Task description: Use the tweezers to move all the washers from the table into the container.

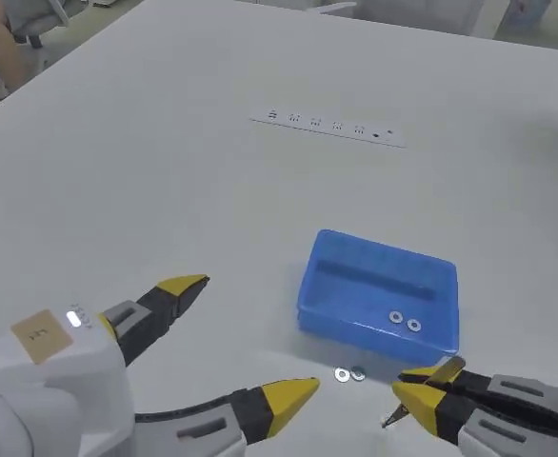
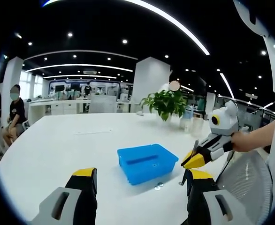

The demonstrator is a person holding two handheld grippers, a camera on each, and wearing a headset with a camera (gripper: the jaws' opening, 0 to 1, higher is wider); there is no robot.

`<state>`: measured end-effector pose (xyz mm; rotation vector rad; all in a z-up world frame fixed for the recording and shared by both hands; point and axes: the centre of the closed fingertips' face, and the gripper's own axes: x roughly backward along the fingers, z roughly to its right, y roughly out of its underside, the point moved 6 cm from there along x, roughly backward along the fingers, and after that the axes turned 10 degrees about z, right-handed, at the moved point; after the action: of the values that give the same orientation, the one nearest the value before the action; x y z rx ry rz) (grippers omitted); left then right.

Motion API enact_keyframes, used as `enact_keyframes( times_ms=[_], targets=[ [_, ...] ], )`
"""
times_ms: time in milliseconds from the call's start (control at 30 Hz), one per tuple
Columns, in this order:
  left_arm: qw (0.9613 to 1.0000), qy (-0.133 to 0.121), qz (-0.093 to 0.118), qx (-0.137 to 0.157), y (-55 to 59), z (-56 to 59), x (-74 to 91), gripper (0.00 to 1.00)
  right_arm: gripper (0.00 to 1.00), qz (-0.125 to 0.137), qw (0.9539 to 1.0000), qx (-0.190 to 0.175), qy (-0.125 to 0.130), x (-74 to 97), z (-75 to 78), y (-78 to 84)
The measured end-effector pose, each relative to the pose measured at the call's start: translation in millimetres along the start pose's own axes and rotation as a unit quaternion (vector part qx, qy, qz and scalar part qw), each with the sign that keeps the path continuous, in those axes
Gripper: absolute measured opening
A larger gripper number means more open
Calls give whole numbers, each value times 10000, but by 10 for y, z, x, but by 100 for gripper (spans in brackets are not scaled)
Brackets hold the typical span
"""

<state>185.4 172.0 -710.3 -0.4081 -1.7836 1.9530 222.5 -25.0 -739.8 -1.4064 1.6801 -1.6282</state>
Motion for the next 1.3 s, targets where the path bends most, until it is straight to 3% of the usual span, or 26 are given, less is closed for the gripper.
enact_keyframes(
  times_ms=[167,400,667,1000,1300],
  targets=[
    [10000,-22,39,38,-6,-11,4,79,2,345,9989,-273,-151,-30,85,-247],
    [10000,22,18,1,1,8,-6,79,2,735,9965,-363,-137,-130,279,-516],
    [10000,-42,73,29,-4,-17,5,78,2,820,9929,-819,263,-358,598,-578],
    [9999,-70,85,41,-8,-26,9,78,2,363,9949,-727,593,-624,859,-404],
    [9999,-59,76,46,-8,-21,7,78,2,-46,9973,-341,655,-731,901,-276]
  ],
)
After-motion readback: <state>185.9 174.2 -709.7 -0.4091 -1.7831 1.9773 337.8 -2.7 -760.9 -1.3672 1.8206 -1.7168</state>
